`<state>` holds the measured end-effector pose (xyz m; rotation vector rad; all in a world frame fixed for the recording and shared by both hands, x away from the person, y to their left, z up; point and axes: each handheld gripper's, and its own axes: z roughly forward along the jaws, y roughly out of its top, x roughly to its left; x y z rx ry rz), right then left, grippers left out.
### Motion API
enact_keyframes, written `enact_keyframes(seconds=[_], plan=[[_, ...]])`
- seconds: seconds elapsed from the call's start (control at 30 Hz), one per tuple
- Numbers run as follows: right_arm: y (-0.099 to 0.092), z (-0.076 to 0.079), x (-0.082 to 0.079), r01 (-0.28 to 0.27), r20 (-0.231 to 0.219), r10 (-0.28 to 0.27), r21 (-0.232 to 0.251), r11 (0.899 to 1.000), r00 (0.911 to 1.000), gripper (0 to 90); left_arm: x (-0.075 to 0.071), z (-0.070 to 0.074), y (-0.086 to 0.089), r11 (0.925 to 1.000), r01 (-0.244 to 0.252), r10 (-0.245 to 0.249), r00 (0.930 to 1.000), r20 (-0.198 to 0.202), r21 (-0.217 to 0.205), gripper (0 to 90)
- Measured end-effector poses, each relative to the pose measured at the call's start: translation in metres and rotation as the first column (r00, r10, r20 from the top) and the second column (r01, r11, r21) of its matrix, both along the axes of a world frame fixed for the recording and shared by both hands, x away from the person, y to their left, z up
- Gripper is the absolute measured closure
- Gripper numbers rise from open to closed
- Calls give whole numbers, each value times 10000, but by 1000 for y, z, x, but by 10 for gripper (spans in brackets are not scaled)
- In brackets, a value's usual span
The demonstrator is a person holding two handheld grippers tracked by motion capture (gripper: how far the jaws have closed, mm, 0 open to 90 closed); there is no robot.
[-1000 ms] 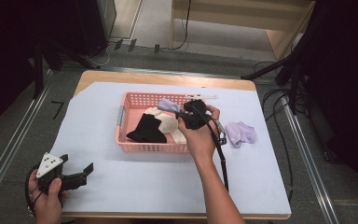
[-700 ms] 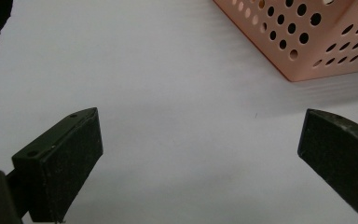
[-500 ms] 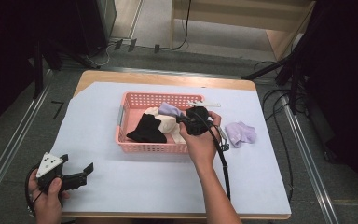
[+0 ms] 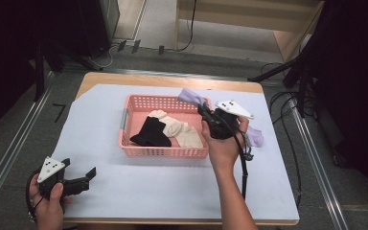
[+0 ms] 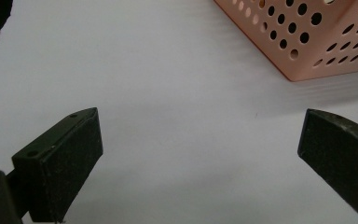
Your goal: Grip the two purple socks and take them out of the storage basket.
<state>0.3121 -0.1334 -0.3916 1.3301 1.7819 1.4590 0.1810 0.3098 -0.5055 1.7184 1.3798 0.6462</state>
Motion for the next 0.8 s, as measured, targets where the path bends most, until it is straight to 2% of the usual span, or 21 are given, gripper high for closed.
enact_keyframes(seconds=[0.13,0.33,0.43,0.47,0.53,0.63,0.7,0.77,0.8], plan=[[-25,-1,-3,578,214,-578,30,9983,9981,869,0,0,0,10000,-12,12,10000,-6,5,5],[-69,-18,-9,1569,-84,-1569,55,9876,9876,869,0,0,-1,10000,-54,54,10000,-18,-7,6],[-90,-34,-14,2086,-372,-2084,6,9780,9773,869,0,0,-1,10000,-26,26,10000,-23,28,5],[-98,-41,-16,2345,-551,-2342,-4,9721,9706,869,0,0,-1,10000,-24,24,10000,-37,43,6],[-106,-51,-17,2584,-706,-2586,-116,9660,9634,870,0,0,-2,10000,-52,52,10000,-35,63,6],[-118,-71,-19,2990,-1061,-3020,-432,9533,9474,869,0,0,-2,9999,-46,47,10000,-35,130,5],[-122,-80,-20,3078,-1162,-3138,-666,9491,9424,865,-1,0,-2,9999,-32,32,10000,-7,161,5],[-126,-88,-21,3007,-1276,-3075,-699,9512,9430,805,0,0,-2,9999,-48,48,10000,26,141,5],[-127,-90,-23,2959,-1349,-3012,-580,9534,9440,724,0,0,-2,9999,-32,32,10000,5,156,5]])
